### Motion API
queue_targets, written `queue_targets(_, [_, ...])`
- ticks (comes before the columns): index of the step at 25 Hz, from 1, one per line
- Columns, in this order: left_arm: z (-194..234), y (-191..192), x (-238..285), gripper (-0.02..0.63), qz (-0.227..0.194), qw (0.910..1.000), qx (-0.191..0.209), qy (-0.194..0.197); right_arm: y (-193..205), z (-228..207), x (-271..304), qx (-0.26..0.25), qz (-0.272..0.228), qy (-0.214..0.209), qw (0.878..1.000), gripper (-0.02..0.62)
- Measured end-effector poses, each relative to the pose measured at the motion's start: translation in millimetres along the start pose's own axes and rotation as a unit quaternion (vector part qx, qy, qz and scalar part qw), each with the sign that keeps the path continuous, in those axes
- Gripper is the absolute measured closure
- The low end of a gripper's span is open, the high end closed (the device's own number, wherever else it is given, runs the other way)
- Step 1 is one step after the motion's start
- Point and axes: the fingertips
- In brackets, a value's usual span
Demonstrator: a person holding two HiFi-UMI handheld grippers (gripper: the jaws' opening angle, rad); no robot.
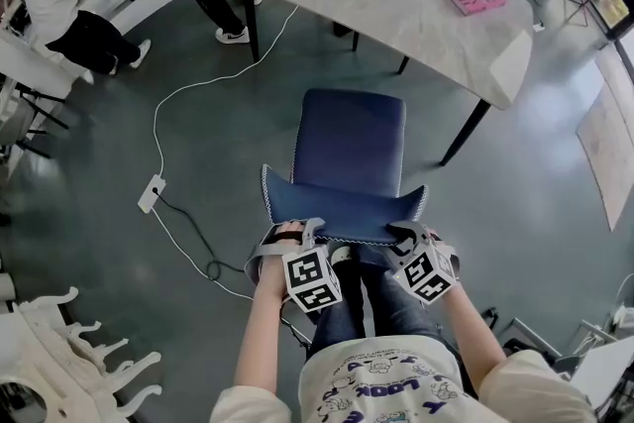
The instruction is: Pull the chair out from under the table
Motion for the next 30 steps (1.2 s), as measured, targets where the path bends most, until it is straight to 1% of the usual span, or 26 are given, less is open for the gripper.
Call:
queue_targets(4, [-1, -1, 1, 0.471, -0.008, 0.9997, -0.021, 0.007, 1, 0, -1, 0.001, 0.002, -0.003, 1.000, 0.465])
queue_targets(8, [1, -3, 0, 0.463, -0.012, 0.9997, -0.020, -0.004, 3, -1, -1, -0.005, 0.012, 0.002, 1.000, 0.446])
queue_targets(10, [1, -3, 0, 0.459, -0.010, 0.9997, -0.021, -0.006, 1, -1, -2, -0.001, 0.014, 0.004, 1.000, 0.432])
queue_targets(11, [0, -3, -1, 0.454, -0.008, 0.9997, -0.022, -0.004, -1, 1, -3, 0.005, 0.011, 0.002, 1.000, 0.414])
queue_targets(13, [-1, -5, -6, 0.445, -0.013, 0.9995, -0.029, -0.002, -7, 5, -7, 0.018, 0.000, -0.006, 1.000, 0.386])
queue_targets(14, [-2, -7, -9, 0.440, -0.019, 0.9992, -0.035, -0.001, -12, 8, -10, 0.023, -0.007, -0.009, 1.000, 0.357])
queue_targets(19, [-2, -20, -35, 0.436, -0.063, 0.9955, -0.070, -0.007, -45, 15, -32, 0.040, -0.059, -0.023, 0.997, 0.353])
queue_targets(21, [4, -29, -50, 0.442, -0.089, 0.9913, -0.096, -0.015, -62, 10, -44, 0.051, -0.087, -0.021, 0.995, 0.356])
queue_targets(23, [16, -35, -65, 0.451, -0.112, 0.9858, -0.122, -0.030, -79, -3, -57, 0.062, -0.116, -0.001, 0.991, 0.360])
queue_targets(25, [33, -37, -80, 0.468, -0.124, 0.9804, -0.143, -0.054, -100, -20, -71, 0.076, -0.152, 0.028, 0.985, 0.376])
queue_targets(27, [51, -38, -94, 0.493, -0.136, 0.9736, -0.164, -0.082, -120, -39, -87, 0.090, -0.186, 0.063, 0.976, 0.400])
queue_targets(30, [79, -44, -118, 0.527, -0.168, 0.9573, -0.200, -0.125, -146, -65, -111, 0.098, -0.224, 0.117, 0.963, 0.452])
Point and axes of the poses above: the fingertips, and each gripper's own axes: x forward along the fingers, z to its left, y out of its underside, and after that the axes turned 1 degree about -y, right-handed
